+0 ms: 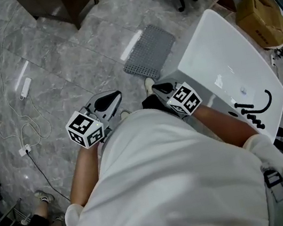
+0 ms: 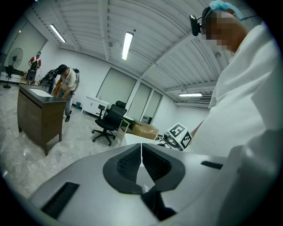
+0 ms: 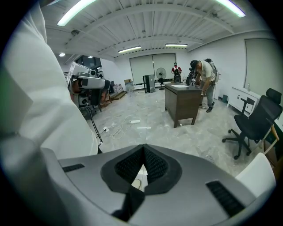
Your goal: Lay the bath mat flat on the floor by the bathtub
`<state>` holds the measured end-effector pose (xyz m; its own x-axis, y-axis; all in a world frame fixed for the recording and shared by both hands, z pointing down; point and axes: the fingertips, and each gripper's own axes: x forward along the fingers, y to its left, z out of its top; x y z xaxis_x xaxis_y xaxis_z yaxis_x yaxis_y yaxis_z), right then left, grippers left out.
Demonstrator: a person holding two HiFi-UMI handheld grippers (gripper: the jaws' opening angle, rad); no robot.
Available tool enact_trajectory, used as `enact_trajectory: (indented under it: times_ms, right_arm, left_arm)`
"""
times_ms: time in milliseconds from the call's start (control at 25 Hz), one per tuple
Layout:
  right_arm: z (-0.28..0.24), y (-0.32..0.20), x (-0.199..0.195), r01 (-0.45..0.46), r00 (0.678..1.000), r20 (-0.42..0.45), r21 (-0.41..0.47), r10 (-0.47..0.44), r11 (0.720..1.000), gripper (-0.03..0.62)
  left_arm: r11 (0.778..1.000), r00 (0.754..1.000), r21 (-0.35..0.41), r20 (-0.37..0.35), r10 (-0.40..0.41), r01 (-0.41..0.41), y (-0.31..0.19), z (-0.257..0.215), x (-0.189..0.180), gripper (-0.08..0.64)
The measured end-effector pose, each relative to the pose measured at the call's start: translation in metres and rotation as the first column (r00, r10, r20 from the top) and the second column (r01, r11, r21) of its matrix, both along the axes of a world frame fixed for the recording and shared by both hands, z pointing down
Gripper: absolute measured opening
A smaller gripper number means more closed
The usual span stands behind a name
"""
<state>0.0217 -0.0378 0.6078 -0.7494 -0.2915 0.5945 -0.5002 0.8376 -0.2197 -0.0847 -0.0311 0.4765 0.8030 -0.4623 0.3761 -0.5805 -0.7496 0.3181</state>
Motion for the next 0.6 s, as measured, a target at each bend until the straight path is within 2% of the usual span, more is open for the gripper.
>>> enact_trajectory:
  times_ms: [600]
  right_arm:
    - [0.025, -0.024, -0.002, 0.024, 1.0, 0.006, -0.054, -0.024, 0.998, 0.008]
  left_arm:
    - [0.999, 1.0, -0.032, 0.02, 0.011, -0.01, -0.026, 0.012, 0.016, 0.02]
